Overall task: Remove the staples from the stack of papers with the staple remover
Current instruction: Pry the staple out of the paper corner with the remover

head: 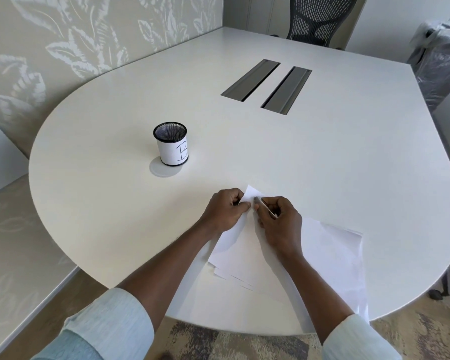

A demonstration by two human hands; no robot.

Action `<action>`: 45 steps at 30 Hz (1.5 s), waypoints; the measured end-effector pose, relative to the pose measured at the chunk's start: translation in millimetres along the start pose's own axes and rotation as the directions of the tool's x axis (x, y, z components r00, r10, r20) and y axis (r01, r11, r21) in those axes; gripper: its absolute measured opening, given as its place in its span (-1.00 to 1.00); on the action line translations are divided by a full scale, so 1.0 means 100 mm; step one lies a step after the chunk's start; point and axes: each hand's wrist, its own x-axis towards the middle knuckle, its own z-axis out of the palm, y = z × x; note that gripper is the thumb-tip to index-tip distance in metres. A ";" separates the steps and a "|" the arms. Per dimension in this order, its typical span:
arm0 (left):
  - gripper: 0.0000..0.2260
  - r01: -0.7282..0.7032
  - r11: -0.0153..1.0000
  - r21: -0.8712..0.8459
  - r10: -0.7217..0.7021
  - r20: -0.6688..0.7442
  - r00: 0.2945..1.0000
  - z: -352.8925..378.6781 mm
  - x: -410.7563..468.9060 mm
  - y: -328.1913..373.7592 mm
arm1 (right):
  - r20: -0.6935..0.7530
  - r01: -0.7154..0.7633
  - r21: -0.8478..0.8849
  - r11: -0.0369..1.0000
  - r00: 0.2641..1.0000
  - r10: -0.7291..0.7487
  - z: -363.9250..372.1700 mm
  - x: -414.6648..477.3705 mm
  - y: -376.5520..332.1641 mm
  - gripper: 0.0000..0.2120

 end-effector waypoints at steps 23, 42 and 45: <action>-0.88 0.012 0.995 -0.096 -0.022 -0.100 0.995 0.04 -0.01 0.01 | 0.109 -0.128 0.251 0.960 0.989 0.103 -0.21 0.27 -0.18 -0.86; -0.82 -0.027 1.000 0.008 0.028 -0.040 0.999 0.01 0.05 -0.06 | 0.153 0.010 0.105 0.994 0.988 -0.026 -0.21 0.17 0.02 -0.90; -0.83 -0.040 0.999 0.008 0.041 -0.035 0.999 0.02 0.04 -0.07 | 0.152 0.028 0.095 0.995 0.987 -0.042 -0.19 0.18 0.04 -0.90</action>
